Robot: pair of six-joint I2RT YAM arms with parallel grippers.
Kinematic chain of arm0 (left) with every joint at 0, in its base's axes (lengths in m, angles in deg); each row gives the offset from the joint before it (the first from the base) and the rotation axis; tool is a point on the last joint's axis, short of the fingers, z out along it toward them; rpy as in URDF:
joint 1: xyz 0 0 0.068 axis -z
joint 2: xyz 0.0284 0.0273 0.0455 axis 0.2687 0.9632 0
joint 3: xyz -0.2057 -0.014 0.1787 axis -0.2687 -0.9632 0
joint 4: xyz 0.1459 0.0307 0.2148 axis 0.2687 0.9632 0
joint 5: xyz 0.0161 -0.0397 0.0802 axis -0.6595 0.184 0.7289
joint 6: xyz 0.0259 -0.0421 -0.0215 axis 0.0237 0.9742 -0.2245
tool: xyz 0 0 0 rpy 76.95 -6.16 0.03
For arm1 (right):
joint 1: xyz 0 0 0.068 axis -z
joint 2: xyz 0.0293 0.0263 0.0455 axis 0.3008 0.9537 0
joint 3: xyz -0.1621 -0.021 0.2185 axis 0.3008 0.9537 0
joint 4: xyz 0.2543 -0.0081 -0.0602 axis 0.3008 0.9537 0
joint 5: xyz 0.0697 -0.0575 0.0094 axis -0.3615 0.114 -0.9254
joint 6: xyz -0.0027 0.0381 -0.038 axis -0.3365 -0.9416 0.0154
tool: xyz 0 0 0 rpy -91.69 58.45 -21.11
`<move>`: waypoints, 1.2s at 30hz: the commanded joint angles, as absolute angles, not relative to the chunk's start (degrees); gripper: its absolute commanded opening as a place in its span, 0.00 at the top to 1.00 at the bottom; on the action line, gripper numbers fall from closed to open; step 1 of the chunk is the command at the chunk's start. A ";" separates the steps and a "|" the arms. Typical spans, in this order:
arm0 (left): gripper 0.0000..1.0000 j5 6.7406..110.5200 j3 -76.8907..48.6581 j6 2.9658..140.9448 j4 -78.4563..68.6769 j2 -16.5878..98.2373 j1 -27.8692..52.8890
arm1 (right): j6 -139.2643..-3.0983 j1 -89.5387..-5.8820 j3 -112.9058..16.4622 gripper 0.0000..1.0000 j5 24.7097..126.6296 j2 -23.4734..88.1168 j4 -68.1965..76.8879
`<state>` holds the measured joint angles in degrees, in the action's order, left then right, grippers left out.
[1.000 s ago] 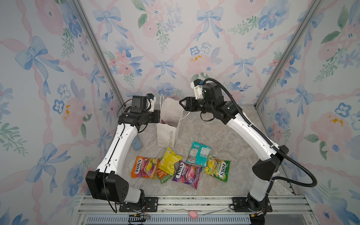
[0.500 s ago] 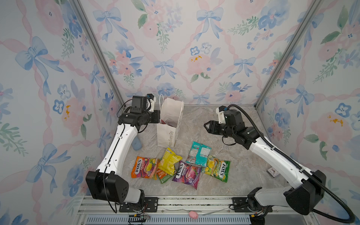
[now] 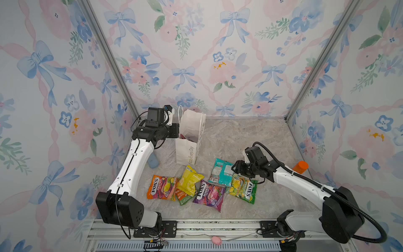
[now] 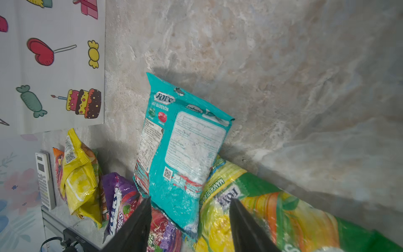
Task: Place the snacks into the paper bag
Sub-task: Pick up the snack at the center of the table.
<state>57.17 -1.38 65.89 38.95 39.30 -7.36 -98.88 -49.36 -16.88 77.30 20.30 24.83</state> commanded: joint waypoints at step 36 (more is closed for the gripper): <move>1.00 56.44 -1.75 65.72 37.42 36.91 -7.33 | -108.76 -48.37 -16.99 0.87 70.43 35.50 3.38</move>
<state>57.12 -1.60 65.87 38.97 38.82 -7.36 -109.00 -49.04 -15.11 70.06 35.79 4.56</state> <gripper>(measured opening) 0.047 0.162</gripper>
